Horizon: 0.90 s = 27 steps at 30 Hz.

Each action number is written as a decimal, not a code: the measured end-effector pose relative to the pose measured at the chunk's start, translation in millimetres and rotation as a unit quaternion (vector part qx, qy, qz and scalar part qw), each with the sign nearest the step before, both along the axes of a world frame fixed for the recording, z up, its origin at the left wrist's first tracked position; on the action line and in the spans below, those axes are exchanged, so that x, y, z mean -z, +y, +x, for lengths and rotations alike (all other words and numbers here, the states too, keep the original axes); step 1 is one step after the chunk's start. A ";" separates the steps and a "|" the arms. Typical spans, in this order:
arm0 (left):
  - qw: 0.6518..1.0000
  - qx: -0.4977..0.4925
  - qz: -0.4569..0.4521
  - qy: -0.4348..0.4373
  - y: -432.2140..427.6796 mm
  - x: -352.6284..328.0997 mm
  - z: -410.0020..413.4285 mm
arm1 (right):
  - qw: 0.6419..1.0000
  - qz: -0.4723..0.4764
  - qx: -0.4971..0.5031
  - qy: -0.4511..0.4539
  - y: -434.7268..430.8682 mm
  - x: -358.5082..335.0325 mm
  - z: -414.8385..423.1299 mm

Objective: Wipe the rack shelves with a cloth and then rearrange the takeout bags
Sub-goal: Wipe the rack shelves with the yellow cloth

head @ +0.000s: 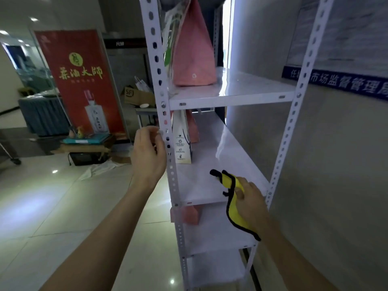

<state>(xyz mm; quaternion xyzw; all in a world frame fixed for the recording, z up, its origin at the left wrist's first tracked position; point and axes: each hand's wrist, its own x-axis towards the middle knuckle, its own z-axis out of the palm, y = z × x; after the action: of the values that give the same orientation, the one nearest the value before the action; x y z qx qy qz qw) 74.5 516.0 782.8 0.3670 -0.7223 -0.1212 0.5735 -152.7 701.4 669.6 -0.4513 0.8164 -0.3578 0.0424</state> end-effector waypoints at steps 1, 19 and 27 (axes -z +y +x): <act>1.000 -0.001 -0.012 0.008 -2.8 -10.7 -1.3 | 0.999 -0.048 0.003 -0.003 11.7 -16.9 3.2; 0.994 0.009 -0.105 0.019 -52.9 -199.8 -44.2 | 0.952 -0.027 -0.138 0.270 -165.2 -304.2 -8.3; 0.985 -0.055 -0.163 0.025 -70.4 -183.6 -61.0 | 0.960 0.083 -0.116 0.241 -212.4 -294.3 -28.0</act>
<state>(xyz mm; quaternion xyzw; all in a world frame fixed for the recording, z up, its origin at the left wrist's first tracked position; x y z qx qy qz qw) 13.5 445.7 966.4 0.3047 -0.6963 0.0204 0.6496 -180.7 489.0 963.9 -0.6109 0.7712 -0.1616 -0.0769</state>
